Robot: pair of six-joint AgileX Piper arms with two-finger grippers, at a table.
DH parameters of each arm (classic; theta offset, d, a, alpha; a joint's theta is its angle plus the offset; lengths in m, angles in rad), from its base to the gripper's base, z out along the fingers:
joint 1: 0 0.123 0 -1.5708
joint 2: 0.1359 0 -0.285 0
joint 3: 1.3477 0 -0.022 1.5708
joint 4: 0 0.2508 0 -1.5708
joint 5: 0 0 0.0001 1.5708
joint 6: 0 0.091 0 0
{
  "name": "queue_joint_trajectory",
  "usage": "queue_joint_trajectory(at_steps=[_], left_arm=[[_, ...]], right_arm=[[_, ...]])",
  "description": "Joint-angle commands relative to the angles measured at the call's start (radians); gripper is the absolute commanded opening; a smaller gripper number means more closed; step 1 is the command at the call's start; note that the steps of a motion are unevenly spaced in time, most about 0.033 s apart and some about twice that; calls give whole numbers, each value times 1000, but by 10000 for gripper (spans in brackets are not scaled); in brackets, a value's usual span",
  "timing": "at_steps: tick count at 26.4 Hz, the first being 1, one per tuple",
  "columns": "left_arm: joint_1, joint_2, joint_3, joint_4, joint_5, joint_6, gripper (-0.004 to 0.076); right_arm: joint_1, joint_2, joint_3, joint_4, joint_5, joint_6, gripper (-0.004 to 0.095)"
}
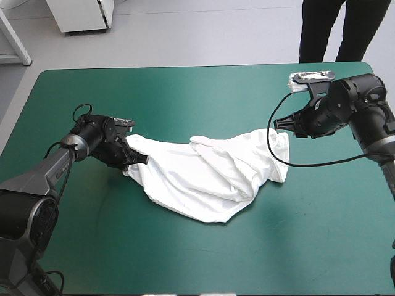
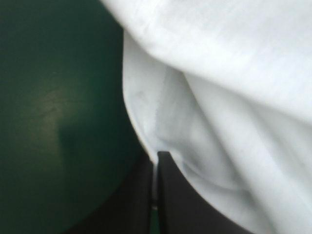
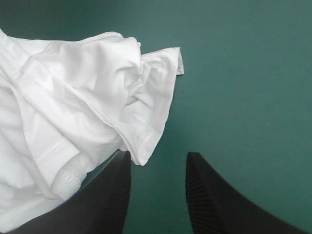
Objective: Fold the cloth
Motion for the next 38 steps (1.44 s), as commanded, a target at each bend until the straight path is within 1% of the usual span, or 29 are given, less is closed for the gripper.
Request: queue_joint_trajectory(at_steps=[1, 4, 8, 11, 14, 17, 23, 35, 37, 38], left_arm=[[-1, -14, -10, 32, -24, 6, -22], [-1, -14, -10, 28, -21, 6, -22], [-1, -14, -10, 26, -8, 8, -22], [-1, -14, -10, 26, -5, 8, -22], [-1, -14, -10, 23, -5, 8, -22], [-1, -14, -10, 23, -5, 8, -22], [-1, -14, -10, 23, -9, 8, -22], [-1, -14, -10, 23, -12, 8, -22], [-1, -14, -10, 23, -13, 8, -22], [-1, -14, -10, 20, -13, 8, -22]], right_arm=[[-3, -37, -29, 50, -4, -27, 353], [-3, -35, -10, 76, -2, -37, 353], [-3, -35, 114, 86, -5, -39, 353], [-3, -35, 232, 164, -91, -56, 353], [-3, -35, 318, 200, -213, -56, 353], [-3, -24, 370, 204, -265, -56, 353], [-3, 55, 386, 203, -308, -61, 353], [-3, 258, 386, 177, -347, -59, 352], [-3, 285, 386, 181, -343, -41, 315], [1, 291, 386, 179, -331, -41, 173]])
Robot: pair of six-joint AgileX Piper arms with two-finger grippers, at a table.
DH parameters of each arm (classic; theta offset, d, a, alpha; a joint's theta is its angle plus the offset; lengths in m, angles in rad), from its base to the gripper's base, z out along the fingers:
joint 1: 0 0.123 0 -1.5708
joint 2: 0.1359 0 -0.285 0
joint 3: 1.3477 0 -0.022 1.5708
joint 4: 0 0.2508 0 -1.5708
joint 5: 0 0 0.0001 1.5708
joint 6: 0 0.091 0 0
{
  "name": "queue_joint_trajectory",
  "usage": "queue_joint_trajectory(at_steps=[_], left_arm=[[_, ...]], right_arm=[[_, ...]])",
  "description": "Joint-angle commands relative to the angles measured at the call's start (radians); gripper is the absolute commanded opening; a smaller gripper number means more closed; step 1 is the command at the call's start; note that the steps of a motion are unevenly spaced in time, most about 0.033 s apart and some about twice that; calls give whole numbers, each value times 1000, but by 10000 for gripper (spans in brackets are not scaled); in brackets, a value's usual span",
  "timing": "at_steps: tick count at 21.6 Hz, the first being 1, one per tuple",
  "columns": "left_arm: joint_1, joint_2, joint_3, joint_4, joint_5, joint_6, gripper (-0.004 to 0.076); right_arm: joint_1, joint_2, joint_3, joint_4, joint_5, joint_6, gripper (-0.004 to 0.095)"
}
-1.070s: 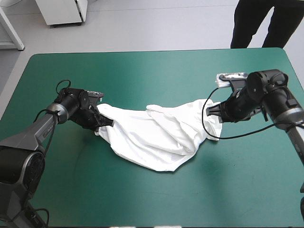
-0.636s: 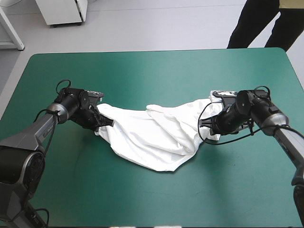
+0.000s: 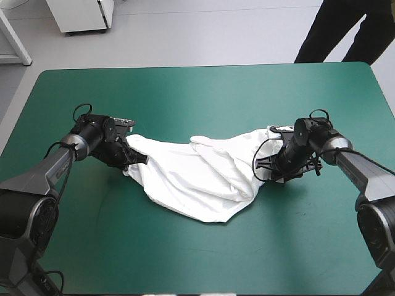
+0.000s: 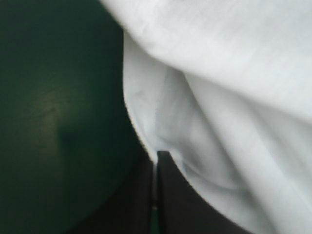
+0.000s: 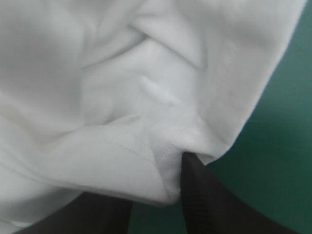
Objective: Fold the cloth
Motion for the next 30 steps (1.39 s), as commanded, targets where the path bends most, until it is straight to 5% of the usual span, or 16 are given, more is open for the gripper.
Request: queue_joint_trajectory(at_steps=[1, 3, 15, 21, 30], left_arm=[[-1, -17, -7, 23, -17, 1, -22], [-1, -18, -11, 21, -11, 1, -22], [-1, -208, -435, -22, 290, 115, -22], [-1, -329, -811, -105, 364, 125, -22], [-1, -408, -1371, -263, 364, 126, -22]], right_arm=[[7, 14, -1, -4, -26, 0, 67], [26, -6, -1, -27, -3, 2, -17], [37, -395, -265, -111, 174, -2, -16], [37, -509, -640, -118, 298, -55, -16], [37, -532, -1270, -54, 303, -113, -16]])
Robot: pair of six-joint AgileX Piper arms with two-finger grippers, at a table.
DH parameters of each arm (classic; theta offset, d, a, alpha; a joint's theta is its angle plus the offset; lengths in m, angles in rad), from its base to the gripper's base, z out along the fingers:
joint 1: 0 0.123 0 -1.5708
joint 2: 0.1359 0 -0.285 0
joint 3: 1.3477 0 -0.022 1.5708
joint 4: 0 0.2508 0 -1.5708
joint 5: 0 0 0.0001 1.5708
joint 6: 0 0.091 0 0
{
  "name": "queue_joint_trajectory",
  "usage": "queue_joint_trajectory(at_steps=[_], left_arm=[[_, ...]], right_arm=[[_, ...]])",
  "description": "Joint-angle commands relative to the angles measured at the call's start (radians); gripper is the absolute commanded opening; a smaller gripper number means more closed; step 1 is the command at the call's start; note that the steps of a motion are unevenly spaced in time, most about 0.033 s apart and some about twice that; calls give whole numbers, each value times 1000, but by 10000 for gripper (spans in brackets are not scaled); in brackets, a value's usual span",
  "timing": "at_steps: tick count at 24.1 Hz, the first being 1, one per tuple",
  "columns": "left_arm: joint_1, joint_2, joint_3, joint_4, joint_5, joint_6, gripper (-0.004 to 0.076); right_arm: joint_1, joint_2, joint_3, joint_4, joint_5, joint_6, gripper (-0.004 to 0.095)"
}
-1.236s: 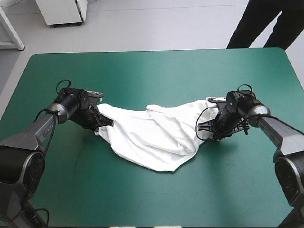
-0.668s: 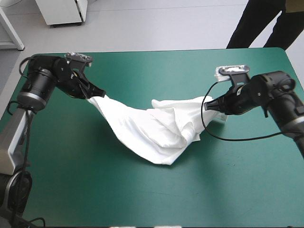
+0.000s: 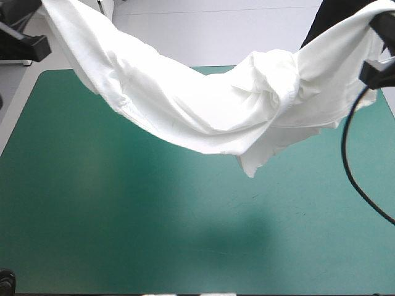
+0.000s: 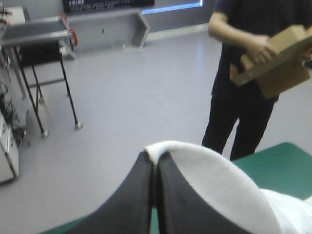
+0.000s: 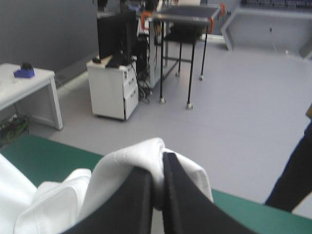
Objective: Fold the cloth
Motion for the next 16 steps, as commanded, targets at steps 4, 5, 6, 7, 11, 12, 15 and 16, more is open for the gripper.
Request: queue_joint_trajectory(at_steps=[4, 5, 6, 7, 11, 12, 15, 16], left_arm=[[-1, -50, -166, -104, 16, -1, -22], [-1, -57, -164, -109, 27, -1, -22], [-1, -58, -161, -109, 27, -1, -22], [-1, -61, -159, -109, 27, -1, -22], [-1, -91, -58, -57, 31, -3, -22], [-1, -110, 1, -57, 31, -3, -22], [-1, -196, 246, -101, 29, -7, -22], [-1, -223, 341, -106, 29, -7, -22]], right_arm=[[0, -43, -127, 76, -1, -12, -14], [0, -49, -126, 92, -1, -4, -14], [0, -51, -121, 102, -1, -4, -14], [0, -56, -117, 110, -1, 9, -14], [0, -117, 8, 137, 1, 46, -11], [0, -145, 59, 137, 1, 46, -11], [0, -220, 235, 140, -1, 80, -11], [0, -247, 284, 147, -1, 89, -11]])
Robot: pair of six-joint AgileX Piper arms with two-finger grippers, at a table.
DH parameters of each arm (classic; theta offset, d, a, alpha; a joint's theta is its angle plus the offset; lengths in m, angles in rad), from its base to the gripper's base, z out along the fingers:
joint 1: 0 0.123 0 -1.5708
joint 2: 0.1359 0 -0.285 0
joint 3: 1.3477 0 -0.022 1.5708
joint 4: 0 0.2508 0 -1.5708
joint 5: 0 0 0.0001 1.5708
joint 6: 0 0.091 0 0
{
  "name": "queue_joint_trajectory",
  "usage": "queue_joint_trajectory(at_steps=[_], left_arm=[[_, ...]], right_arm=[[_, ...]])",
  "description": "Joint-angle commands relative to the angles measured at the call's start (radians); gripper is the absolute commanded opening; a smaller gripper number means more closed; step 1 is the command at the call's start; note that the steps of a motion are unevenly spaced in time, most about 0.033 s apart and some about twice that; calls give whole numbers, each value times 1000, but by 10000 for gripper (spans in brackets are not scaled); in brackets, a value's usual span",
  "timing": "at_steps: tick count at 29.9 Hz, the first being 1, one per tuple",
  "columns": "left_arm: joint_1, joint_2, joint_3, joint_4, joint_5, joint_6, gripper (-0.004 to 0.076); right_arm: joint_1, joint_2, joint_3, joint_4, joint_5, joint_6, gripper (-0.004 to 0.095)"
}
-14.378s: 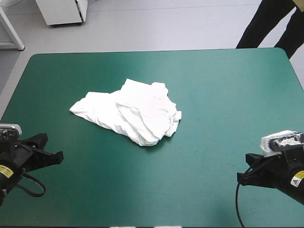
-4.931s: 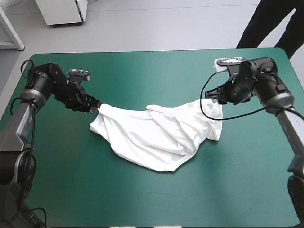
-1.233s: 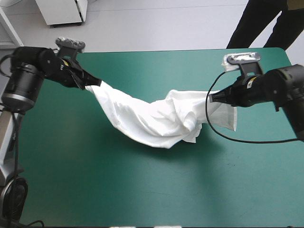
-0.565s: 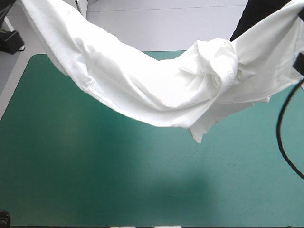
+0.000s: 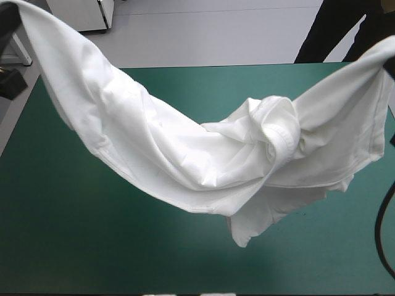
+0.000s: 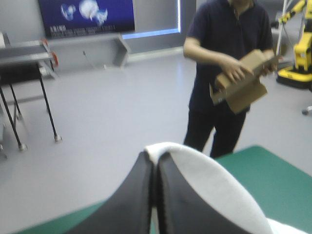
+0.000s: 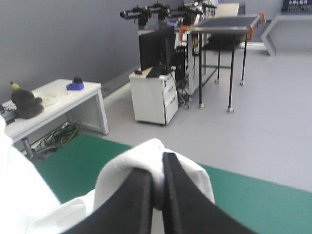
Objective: Fold the cloth
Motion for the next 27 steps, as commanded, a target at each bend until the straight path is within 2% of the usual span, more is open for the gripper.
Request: queue_joint_trajectory(at_steps=[1, 5, 10, 13, 16, 19, 23, 25, 27], left_arm=[[-1, -102, 262, -29, 29, -9, -22], [-1, -235, 616, -18, 27, -52, -22], [-1, -294, 926, -35, -1, -52, -22], [-1, -288, 1080, 1, -83, -50, -22], [-1, -240, 1192, 48, -219, -48, -22], [-1, -131, 1241, 73, -324, -36, -22], [-1, 93, 1220, 69, -451, -22, -22], [-1, 198, 1174, 69, -479, -22, -22], [-1, 310, 1097, 69, -462, -22, -22]], right_arm=[[0, -85, 167, 17, -1, 36, -11], [0, -162, 372, 24, -1, 70, -11], [0, -177, 586, 2, -1, 79, -11], [0, -171, 738, -25, -20, 77, -12], [0, -155, 892, -92, -118, 75, -13], [0, -102, 1022, -167, -271, 83, -13], [0, 61, 1077, -243, -433, 122, -17], [0, 150, 1072, -298, -494, 145, -17], [-2, 250, 1043, -341, -531, 175, -17]])
